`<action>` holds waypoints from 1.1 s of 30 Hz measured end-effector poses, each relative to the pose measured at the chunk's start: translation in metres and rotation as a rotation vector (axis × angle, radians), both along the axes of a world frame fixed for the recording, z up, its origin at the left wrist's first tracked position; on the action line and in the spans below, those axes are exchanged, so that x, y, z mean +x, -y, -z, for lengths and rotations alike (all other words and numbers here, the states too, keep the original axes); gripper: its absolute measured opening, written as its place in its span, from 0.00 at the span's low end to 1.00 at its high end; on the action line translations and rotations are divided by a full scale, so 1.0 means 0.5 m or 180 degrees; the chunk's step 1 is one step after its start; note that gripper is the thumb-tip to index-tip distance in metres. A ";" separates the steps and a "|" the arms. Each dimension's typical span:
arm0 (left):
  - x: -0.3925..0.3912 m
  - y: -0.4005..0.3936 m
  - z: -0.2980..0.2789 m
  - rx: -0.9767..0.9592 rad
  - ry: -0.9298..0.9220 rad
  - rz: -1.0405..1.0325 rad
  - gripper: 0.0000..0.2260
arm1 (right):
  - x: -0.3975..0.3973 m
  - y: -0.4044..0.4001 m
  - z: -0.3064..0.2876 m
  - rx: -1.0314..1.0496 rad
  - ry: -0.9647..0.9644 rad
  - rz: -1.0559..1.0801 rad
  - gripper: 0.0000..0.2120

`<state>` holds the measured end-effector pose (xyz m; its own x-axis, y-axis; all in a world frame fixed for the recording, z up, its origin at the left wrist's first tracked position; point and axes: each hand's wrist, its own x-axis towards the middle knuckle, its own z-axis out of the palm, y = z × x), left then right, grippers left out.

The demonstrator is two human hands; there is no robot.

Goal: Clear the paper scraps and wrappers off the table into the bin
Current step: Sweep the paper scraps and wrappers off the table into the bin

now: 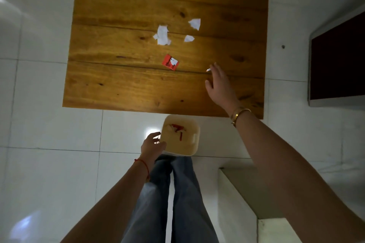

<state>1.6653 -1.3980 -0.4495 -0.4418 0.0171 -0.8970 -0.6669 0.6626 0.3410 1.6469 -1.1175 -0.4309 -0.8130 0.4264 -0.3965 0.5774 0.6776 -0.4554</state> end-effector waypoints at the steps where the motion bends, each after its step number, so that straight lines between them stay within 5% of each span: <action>1: 0.000 0.000 0.014 -0.0003 0.0009 0.0025 0.22 | -0.002 0.000 0.018 0.0022 0.0094 -0.0058 0.27; 14: -0.013 -0.022 0.050 0.0083 0.0004 -0.0463 0.24 | 0.154 0.194 0.046 -0.0129 -0.0200 -0.1996 0.23; 19: -0.019 -0.021 0.045 0.0134 -0.0050 -0.0587 0.24 | 0.076 0.177 0.028 -0.0011 -0.0566 -0.1476 0.22; 24: -0.017 -0.004 0.044 0.0139 -0.0051 -0.0620 0.24 | -0.093 0.109 0.028 0.0112 -0.0281 -0.1166 0.27; 29: -0.012 0.014 0.037 0.0148 -0.0040 -0.0624 0.24 | -0.129 0.102 0.048 0.0142 0.0160 -0.1503 0.28; 33: -0.011 0.022 0.030 0.0138 -0.0015 -0.0651 0.24 | -0.049 0.145 0.041 0.0234 -0.0065 -0.1848 0.27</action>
